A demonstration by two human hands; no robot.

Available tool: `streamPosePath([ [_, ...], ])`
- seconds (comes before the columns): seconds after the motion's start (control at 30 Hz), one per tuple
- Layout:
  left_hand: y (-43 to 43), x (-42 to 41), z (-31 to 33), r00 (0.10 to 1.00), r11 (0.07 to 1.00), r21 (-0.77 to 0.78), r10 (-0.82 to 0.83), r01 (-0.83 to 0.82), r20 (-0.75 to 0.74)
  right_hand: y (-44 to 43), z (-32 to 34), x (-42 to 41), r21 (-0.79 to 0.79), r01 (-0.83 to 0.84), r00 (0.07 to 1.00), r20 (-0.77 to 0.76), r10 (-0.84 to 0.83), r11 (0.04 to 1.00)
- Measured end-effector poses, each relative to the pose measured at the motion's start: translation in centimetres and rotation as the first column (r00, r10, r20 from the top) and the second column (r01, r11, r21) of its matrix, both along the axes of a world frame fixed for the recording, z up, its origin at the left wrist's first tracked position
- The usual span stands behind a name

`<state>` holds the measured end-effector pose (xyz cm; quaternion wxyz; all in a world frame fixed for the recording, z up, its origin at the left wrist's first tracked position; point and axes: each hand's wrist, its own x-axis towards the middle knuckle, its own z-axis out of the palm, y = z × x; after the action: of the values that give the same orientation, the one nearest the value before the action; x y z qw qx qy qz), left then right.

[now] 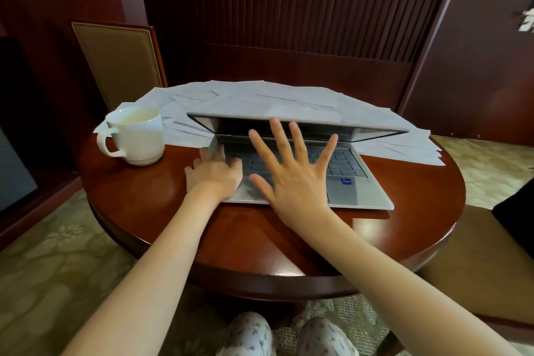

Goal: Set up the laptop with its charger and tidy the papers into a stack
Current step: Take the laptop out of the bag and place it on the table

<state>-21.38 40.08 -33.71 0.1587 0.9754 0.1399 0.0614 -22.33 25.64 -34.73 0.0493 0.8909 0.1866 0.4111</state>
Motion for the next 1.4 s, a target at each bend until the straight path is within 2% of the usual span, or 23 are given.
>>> streamPosePath([
  [0.13,0.0,0.2,-0.1,1.000,1.000,-0.016,0.026,-0.026,-0.007,0.7,3.2,1.5,0.005,0.034,0.999,-0.035,-0.034,0.999],
  [0.23,0.0,0.2,-0.1,1.000,0.999,-0.024,0.025,-0.025,0.002,1.0,5.6,2.9,0.018,-0.011,0.994,-0.112,0.013,1.000],
  [0.53,0.1,0.6,-0.1,1.000,1.000,0.002,0.021,-0.021,-0.006,2.0,9.9,8.8,0.033,-0.032,0.982,-0.185,0.038,0.999],
  [0.97,0.8,2.3,-0.1,0.999,0.999,0.016,-0.030,0.031,-0.021,2.4,12.7,15.9,0.033,-0.056,0.926,-0.371,0.065,0.998],
  [1.4,1.4,3.3,-0.3,0.999,0.998,-0.034,-0.053,0.053,-0.010,3.3,12.4,19.6,-0.011,-0.014,0.859,-0.512,0.006,1.000],
])
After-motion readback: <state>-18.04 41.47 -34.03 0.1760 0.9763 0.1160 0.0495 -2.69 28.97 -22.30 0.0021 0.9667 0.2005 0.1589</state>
